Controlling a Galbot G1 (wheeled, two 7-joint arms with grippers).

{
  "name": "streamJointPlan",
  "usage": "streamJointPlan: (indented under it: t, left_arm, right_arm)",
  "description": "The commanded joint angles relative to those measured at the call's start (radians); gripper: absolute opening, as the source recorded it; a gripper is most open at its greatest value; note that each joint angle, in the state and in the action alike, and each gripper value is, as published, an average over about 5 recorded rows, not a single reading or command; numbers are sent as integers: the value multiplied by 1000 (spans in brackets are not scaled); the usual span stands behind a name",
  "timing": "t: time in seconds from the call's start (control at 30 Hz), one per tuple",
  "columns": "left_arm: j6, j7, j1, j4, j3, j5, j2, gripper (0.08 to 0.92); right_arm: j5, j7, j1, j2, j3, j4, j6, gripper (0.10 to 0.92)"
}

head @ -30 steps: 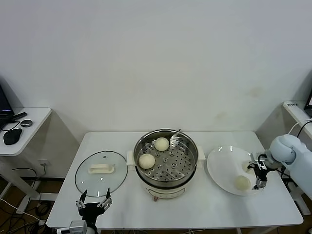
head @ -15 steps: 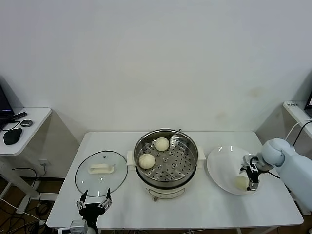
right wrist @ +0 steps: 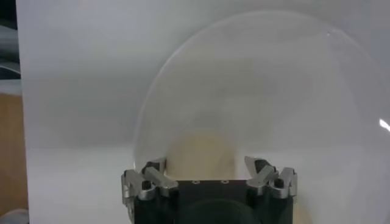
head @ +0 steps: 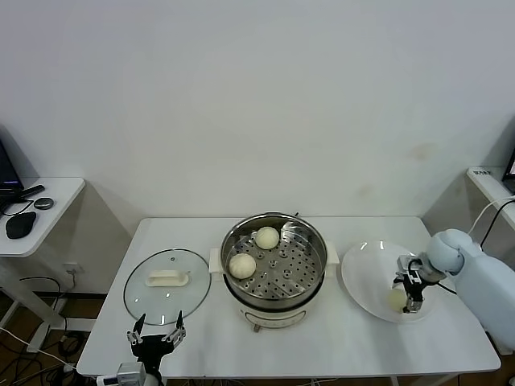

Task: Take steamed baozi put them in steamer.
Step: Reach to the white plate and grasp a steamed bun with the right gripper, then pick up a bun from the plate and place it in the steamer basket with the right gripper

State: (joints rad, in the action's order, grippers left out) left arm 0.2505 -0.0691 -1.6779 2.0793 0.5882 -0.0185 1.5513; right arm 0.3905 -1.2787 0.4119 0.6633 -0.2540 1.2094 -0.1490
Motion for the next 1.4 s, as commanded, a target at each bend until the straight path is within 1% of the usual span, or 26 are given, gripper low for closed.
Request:
streamJointPlan:
  t: [0.03, 0.17, 0.27, 0.43, 0.67, 0.8, 0.93, 1.0, 1.07, 1.13, 1.23, 1.3, 1.4]
  left_arm:
    - [1, 0, 0, 2, 0, 1, 0, 823]
    - [0, -1, 1, 2, -5, 3, 0, 823]
    - [1, -1, 6, 1, -10, 6, 1, 823]
    - [1, -2, 17, 3, -17, 7, 5, 823]
    - [-2, -4, 24, 15, -8, 3, 4, 823]
    - [-2, -3, 27, 29, 2, -7, 3, 823]
    - [-3, -3, 29, 43, 8, -16, 3, 823]
    - [-3, -4, 30, 47, 9, -17, 7, 823]
    - [-3, -4, 32, 50, 10, -17, 11, 823]
    - [-3, -4, 32, 51, 10, -17, 13, 823]
    - [-3, -4, 34, 50, 11, -16, 18, 823]
    - [-3, -4, 35, 51, 11, -16, 24, 823]
    - [-3, -5, 32, 54, 10, -16, 30, 823]
  right_arm:
    - [-9, -8, -3, -1, 5, -7, -1, 586]
    - [-47, -12, -39, -18, 3, 2, -9, 523]
    - [-106, -22, -136, -39, -49, 20, -22, 507]
    - [-232, -43, -415, -25, -223, 41, -45, 505]
    - [-415, -77, -792, 125, -468, 49, -84, 509]
    - [-505, -89, -940, 206, -581, 57, -103, 509]
    - [-568, -95, -1008, 268, -640, 70, -89, 509]
    - [-619, -95, -1007, 293, -653, 80, -38, 509]
    - [-674, -90, -997, 313, -661, 81, 71, 509]
    - [-731, -70, -988, 332, -690, 71, 235, 509]
    - [-782, -1, -982, 354, -771, 68, 494, 509]
    - [-724, 33, -973, 359, -799, 95, 590, 510]
    - [-561, 39, -951, 360, -803, 151, 670, 513]
